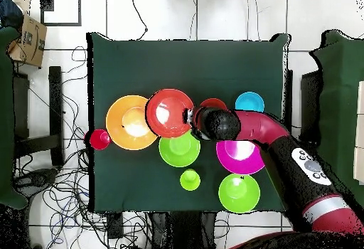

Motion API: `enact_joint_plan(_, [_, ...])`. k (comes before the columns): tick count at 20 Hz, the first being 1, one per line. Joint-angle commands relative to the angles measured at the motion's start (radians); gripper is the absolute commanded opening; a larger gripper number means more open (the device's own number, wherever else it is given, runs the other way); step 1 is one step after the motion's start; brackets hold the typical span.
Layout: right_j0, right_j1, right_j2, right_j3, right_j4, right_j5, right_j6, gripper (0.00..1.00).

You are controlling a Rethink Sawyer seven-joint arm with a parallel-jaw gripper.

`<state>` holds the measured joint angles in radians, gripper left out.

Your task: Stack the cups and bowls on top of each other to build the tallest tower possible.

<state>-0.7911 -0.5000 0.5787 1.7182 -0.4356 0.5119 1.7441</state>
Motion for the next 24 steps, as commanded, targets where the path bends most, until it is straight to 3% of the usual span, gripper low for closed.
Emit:
enact_joint_plan(1, [0.024,0.028,-0.037,-0.048,-0.086,0.142,-0.144,1.00])
enact_joint_plan(6, [0.019,0.028,-0.014,-0.062,-0.069,0.184,-0.154,1.00])
enact_joint_plan(13, [0.011,-0.089,0.022,0.024,-0.016,0.198,-0.091,1.00])
enact_joint_plan(24, [-0.030,-0.187,0.074,0.113,0.053,0.191,-0.056,1.00])
